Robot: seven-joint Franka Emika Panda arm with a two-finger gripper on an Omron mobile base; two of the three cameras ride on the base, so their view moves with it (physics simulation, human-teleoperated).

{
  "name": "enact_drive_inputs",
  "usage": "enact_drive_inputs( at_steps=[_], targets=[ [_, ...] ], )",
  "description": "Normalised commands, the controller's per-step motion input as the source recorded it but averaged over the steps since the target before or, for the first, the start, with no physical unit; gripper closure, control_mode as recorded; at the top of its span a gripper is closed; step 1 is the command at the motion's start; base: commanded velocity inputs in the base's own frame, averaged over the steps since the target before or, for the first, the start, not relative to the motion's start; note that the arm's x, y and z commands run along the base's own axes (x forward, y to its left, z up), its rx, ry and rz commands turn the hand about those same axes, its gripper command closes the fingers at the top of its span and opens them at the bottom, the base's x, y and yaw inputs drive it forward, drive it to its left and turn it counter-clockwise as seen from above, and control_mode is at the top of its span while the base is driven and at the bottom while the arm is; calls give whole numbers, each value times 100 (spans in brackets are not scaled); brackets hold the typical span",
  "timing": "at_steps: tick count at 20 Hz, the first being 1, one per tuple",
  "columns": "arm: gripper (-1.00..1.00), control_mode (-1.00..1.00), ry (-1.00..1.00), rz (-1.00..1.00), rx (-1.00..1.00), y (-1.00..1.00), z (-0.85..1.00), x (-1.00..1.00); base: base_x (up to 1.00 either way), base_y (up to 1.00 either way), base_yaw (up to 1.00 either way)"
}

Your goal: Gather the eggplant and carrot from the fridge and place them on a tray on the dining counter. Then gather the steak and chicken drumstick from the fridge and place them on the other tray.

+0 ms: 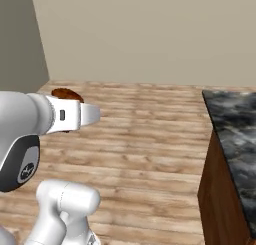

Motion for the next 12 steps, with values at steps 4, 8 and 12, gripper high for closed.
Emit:
enact_drive_inputs(
  at_steps=[4,8,12],
  targets=[
    [100,100,0,0,0,0,0,0,66,53,-43],
    [100,100,0,0,0,0,0,0,66,55,-42],
    [100,100,0,0,0,0,0,0,69,55,-42]
  ],
)
